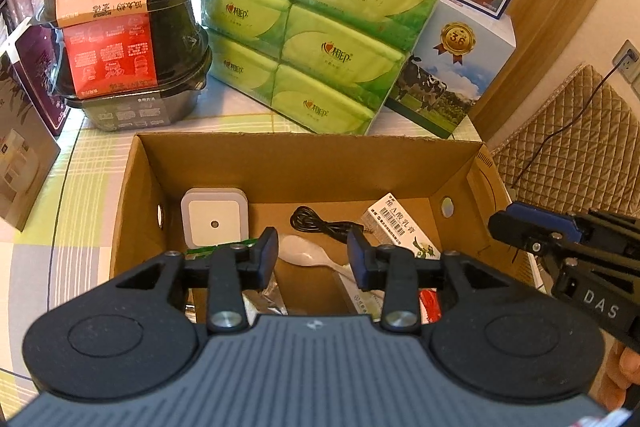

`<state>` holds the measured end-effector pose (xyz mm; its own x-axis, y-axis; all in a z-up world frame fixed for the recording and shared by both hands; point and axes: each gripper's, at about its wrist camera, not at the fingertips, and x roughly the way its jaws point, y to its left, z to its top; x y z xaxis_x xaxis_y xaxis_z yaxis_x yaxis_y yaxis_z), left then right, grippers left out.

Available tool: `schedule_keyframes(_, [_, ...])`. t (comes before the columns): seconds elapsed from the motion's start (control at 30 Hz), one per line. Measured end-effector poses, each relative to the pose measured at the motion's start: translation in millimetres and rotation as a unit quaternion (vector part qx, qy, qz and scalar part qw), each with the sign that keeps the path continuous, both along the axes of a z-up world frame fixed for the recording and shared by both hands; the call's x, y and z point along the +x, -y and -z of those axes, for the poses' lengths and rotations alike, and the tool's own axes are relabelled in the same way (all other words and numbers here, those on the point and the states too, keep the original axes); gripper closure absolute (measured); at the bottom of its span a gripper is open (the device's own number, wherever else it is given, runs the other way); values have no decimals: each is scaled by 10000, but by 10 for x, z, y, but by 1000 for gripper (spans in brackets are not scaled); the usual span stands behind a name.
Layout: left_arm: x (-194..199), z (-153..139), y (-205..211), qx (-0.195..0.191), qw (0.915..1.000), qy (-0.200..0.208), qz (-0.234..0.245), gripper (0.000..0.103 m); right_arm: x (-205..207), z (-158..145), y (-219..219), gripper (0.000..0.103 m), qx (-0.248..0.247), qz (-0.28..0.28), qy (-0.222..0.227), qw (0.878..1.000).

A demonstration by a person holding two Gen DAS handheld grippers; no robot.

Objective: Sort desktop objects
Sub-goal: 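Lower both grippers into the box and open them to release spoon and cable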

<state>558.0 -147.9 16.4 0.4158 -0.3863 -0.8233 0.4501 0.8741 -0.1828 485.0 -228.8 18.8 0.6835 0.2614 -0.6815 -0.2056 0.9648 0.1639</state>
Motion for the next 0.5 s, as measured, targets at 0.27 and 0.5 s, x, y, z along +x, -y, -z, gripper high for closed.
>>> schedule_keyframes(0.27, [-95, -21, -37, 58, 10000, 44, -11, 41, -59, 1, 48, 70, 17, 54, -71, 10000])
schedule_keyframes(0.5, [-297, -128, -115, 108, 9997, 213, -102, 14, -232, -87, 59, 40, -43, 38, -112, 9999])
